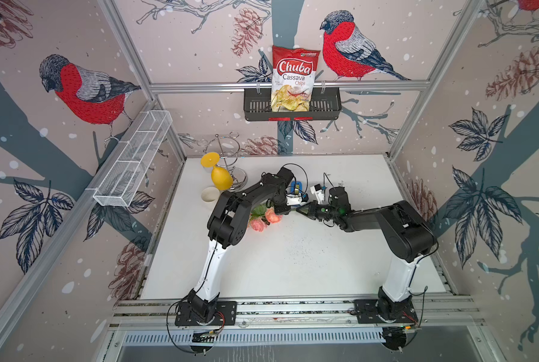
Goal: Wrap bouquets with tape
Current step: Pick up the unwrapped bouquet from the center of the board, then stick the tape to the bouquet.
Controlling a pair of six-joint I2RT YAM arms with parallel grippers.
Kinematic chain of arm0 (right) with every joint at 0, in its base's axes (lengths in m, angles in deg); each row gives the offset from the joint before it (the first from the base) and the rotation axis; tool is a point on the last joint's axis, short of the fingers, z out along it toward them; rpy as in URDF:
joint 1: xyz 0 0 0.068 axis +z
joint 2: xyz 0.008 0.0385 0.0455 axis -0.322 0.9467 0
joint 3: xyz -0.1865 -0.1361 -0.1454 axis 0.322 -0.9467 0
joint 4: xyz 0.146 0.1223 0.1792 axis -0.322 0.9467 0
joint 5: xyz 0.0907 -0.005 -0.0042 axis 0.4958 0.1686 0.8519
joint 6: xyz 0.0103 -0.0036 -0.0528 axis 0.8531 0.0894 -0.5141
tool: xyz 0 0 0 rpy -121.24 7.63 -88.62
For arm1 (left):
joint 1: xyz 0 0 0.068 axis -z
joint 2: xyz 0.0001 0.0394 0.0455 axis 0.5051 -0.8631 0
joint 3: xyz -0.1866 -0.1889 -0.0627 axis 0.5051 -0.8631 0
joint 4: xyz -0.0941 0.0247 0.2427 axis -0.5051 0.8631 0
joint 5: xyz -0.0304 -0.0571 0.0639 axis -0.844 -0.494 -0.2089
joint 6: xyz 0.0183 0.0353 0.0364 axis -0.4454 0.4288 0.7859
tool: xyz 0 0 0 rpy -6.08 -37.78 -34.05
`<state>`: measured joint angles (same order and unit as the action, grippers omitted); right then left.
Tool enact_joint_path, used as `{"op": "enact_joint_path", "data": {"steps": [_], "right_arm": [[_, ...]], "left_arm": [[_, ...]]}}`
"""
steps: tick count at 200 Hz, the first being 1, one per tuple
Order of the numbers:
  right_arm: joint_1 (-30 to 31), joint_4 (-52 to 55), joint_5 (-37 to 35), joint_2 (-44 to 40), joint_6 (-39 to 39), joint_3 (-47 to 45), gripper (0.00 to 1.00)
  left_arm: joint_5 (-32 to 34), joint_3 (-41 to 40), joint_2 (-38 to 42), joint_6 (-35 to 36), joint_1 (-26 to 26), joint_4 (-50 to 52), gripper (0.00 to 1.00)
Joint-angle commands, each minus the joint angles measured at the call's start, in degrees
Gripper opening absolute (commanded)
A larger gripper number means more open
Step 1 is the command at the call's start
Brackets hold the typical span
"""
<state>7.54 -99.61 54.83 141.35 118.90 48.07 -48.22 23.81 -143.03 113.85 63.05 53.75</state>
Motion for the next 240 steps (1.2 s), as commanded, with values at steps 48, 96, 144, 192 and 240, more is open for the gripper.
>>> {"op": "enact_joint_path", "data": {"steps": [48, 96, 144, 192, 240], "right_arm": [[0.9, 1.2, 1.9, -0.1, -1.4, -0.4, 0.00], [1.0, 0.7, 1.3, -0.1, -1.3, -1.0, 0.00], [1.0, -0.6, -0.8, 0.6, -1.0, -1.3, 0.00], [1.6, 0.5, -8.3, 0.5, -2.6, -1.3, 0.00], [2.4, -1.3, -14.5, 1.7, -1.8, -1.2, 0.10]], "left_arm": [[0.9, 0.9, 2.9, 2.9, -0.1, -0.1, 0.00], [-1.7, 2.0, 3.6, 2.3, -0.1, 1.0, 0.00], [-3.0, 3.2, 4.0, 1.8, -0.1, 2.5, 0.00], [-3.8, 3.1, 4.8, 1.3, -0.1, 2.8, 0.00], [-4.5, 3.0, 5.3, 1.6, -0.1, 3.3, 0.00]]}}
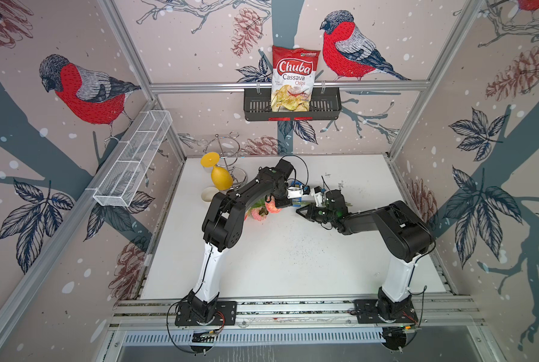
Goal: Wrap bouquets with tape
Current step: Stick the tape to the bouquet.
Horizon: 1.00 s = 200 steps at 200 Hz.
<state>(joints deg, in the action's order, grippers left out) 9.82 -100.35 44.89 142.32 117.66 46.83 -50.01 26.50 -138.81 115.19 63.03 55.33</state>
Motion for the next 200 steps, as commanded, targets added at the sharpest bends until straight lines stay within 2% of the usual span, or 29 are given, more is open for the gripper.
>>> {"op": "enact_joint_path", "data": {"steps": [1, 22, 41, 75, 142, 159, 178, 182, 187, 192, 196, 200], "right_arm": [[0.2, -0.6, -4.6, 0.8, -0.5, 0.1, 0.10], [0.1, -1.5, -6.6, 1.0, -1.0, -0.1, 0.16], [0.3, -0.4, -8.5, -0.3, -2.4, -1.1, 0.27], [0.5, 4.1, -12.2, -8.2, -6.7, -5.3, 0.42], [3.1, 16.5, -31.5, -32.9, -20.1, -13.8, 0.48], [3.6, 14.5, -35.4, -40.0, -27.1, -15.2, 0.50], [4.4, 7.9, -33.8, -46.7, -40.5, -18.1, 0.54], [4.6, 6.8, -32.6, -47.7, -44.3, -18.8, 0.59], [4.9, 6.2, -30.6, -48.9, -49.6, -19.3, 0.76], [5.2, 6.0, -28.6, -49.8, -55.4, -19.6, 0.88], [5.5, 6.5, -27.4, -50.3, -59.6, -19.5, 0.94], [5.7, 7.8, -26.4, -50.7, -64.2, -19.2, 0.96]], "left_arm": [[-2.8, 0.3, 1.1, 0.3, -0.1, 1.7, 0.00], [-2.9, 0.2, 1.3, 0.2, -0.1, 1.4, 0.00], [-2.4, 0.1, 1.3, 0.1, -0.1, 1.3, 0.00], [-1.8, -0.2, 1.1, 0.4, -0.1, 0.8, 0.00], [-0.9, -0.1, 0.6, 0.6, -0.2, 0.4, 0.00], [-0.7, -0.2, 0.5, 0.6, -0.2, 0.3, 0.00], [-0.2, -0.1, 0.3, 0.6, -0.2, 0.4, 0.00], [0.1, -0.1, 0.2, 0.6, -0.2, 0.5, 0.00], [0.1, 0.0, 0.1, 0.6, -0.2, 0.5, 0.00], [0.2, -0.1, 0.2, 0.5, -0.2, 0.4, 0.00], [0.3, -0.1, 0.2, 0.5, -0.2, 0.5, 0.00], [0.3, -0.1, 0.2, 0.5, -0.2, 0.5, 0.00]]}}
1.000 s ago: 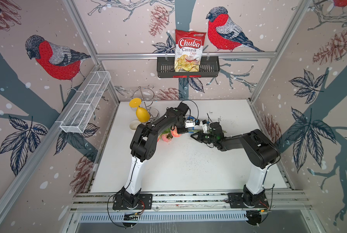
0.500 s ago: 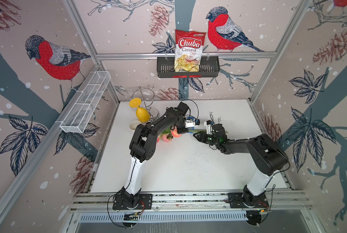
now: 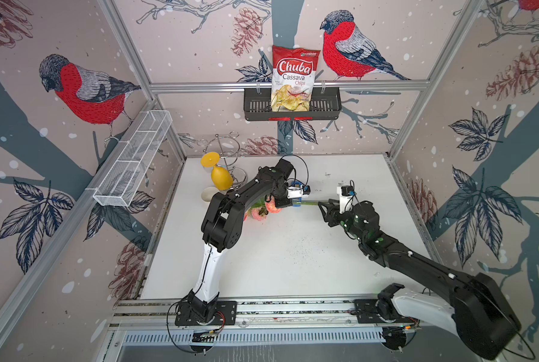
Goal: Wrap bouquets with tape
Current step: Stick the tape to the bouquet, then wrap the tape around the bouquet.
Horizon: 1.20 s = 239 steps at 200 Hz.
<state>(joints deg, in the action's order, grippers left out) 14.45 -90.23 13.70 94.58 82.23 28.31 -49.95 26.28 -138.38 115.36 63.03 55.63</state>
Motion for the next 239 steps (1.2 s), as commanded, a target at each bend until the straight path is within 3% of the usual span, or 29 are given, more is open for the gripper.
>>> {"op": "enact_joint_path", "data": {"steps": [1, 13, 23, 41, 61, 69, 76, 96, 142, 239], "right_arm": [[1.1, -2.0, 5.2, -3.1, -29.9, -0.6, 0.96], [1.1, 2.7, 7.4, -3.4, -40.0, 1.1, 0.96], [0.2, 4.1, 7.5, -2.8, -43.5, 2.2, 0.97], [-3.8, 7.3, 14.5, -1.5, -51.9, 3.3, 0.92], [-10.3, 11.4, 23.0, 1.4, -57.6, 5.2, 0.83], [-12.3, 13.7, 24.3, 3.5, -60.0, 6.7, 0.74], [-13.1, 16.6, 23.9, 5.6, -62.2, 8.1, 0.67], [-15.2, 22.2, 22.4, 11.1, -66.7, 12.3, 0.64], [-17.1, 28.2, 18.5, 22.9, -72.4, 19.5, 0.65], [-15.9, 31.1, 13.4, 34.2, -79.5, 27.5, 0.52]], "left_arm": [[0.3, 0.1, -0.2, 0.3, -0.2, 0.2, 0.00], [0.3, 0.1, -0.2, 0.3, -0.2, 0.1, 0.00], [0.4, 0.2, -0.2, 0.3, -0.2, 0.1, 0.00], [0.4, 0.3, 0.0, 0.2, -0.2, 0.2, 0.00], [0.0, 0.0, 0.5, 0.2, -0.2, 0.0, 0.00], [0.1, 0.0, 0.6, 0.2, -0.2, -0.2, 0.00], [0.0, 0.0, 0.7, 0.1, -0.2, -0.2, 0.00], [-0.1, -0.4, 1.3, 0.2, -0.2, -0.3, 0.00], [0.0, -0.9, 1.3, 0.4, -0.2, -0.6, 0.00], [-0.2, -0.7, 1.6, 0.4, -0.2, -1.0, 0.00]]}}
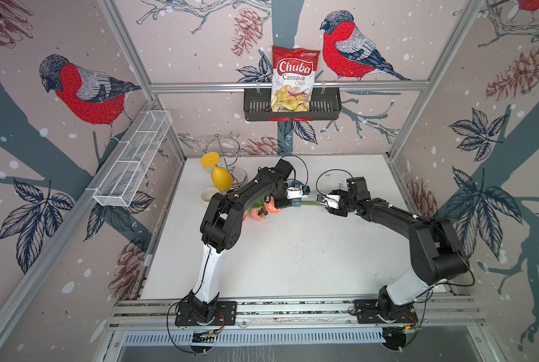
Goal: Wrap bouquets with tape
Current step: Wrap the tape around the bouquet.
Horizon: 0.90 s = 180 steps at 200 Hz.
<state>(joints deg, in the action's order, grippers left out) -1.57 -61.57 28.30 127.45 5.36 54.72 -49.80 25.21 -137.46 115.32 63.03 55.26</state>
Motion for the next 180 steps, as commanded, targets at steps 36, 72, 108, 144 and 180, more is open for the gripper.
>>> {"op": "enact_joint_path", "data": {"steps": [36, 72, 108, 144, 180], "right_arm": [[0.4, 0.6, -2.0, 2.3, -4.1, 0.3, 0.42], [0.6, -1.3, -4.0, 2.1, -6.2, -0.3, 0.24], [1.1, -3.7, -5.5, 1.3, -7.7, -1.6, 0.02], [1.5, -5.4, -4.9, -0.5, -8.8, -3.0, 0.00], [2.1, -5.8, -4.2, -1.5, -8.7, -3.2, 0.00]], "left_arm": [[-0.5, 0.4, 0.9, 0.4, -0.2, -0.6, 0.00], [-1.0, 0.2, 1.2, 0.4, -0.2, -0.5, 0.00], [-1.5, 0.2, 1.4, 0.5, -0.2, -0.3, 0.00], [-1.2, 0.0, 1.3, 1.0, -0.2, 0.1, 0.02], [-1.5, 0.3, 1.8, 1.7, -0.2, 2.0, 0.25]]}}
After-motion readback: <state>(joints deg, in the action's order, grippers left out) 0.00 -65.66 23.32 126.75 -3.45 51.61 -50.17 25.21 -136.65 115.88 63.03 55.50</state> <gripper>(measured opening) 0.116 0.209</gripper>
